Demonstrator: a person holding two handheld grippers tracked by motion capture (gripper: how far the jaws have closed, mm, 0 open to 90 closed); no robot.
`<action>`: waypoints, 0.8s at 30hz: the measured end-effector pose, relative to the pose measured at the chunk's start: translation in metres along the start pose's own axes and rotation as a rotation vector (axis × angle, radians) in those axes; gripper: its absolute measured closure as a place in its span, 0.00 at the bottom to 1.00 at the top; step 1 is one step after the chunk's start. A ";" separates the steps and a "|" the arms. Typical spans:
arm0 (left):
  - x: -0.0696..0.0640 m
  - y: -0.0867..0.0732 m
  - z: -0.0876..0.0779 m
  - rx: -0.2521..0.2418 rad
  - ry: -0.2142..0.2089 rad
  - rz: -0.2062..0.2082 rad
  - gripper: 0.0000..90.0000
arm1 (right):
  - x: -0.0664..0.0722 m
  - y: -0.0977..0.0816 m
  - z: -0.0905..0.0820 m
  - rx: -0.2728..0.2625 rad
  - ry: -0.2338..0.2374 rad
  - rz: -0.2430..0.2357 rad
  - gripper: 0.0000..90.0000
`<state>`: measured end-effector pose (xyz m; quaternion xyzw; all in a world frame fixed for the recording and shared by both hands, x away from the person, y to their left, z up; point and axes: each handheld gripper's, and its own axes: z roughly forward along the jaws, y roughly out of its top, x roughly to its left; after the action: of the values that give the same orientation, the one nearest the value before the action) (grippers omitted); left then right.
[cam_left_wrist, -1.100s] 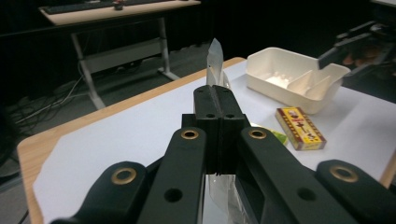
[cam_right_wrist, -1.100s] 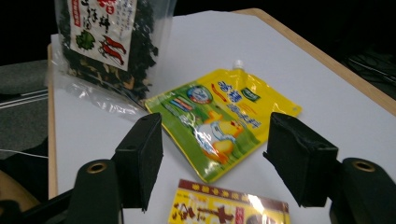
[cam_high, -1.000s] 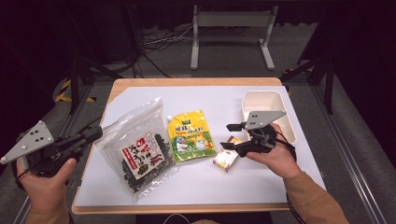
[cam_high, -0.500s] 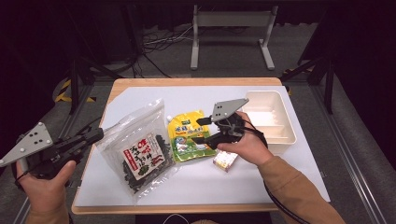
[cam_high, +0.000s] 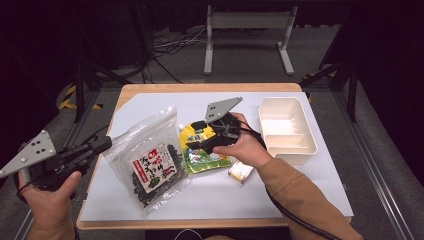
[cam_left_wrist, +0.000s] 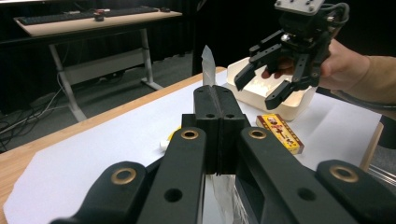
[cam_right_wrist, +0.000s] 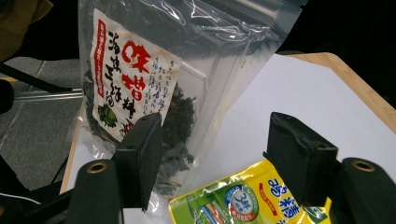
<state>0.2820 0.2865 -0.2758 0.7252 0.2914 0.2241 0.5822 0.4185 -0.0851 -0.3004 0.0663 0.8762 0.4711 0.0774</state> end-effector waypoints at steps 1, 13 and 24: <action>0.000 0.000 0.000 -0.001 -0.002 0.001 1.00 | -0.001 0.001 0.002 0.001 0.004 0.001 0.40; -0.001 0.001 0.001 -0.013 -0.028 0.003 1.00 | -0.011 0.008 0.032 0.020 0.077 0.024 0.32; -0.003 0.001 0.002 -0.021 -0.039 0.010 1.00 | -0.016 0.014 0.053 -0.006 0.137 0.029 0.31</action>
<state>0.2811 0.2833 -0.2750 0.7246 0.2742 0.2160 0.5942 0.4453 -0.0372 -0.3159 0.0464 0.8770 0.4781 0.0103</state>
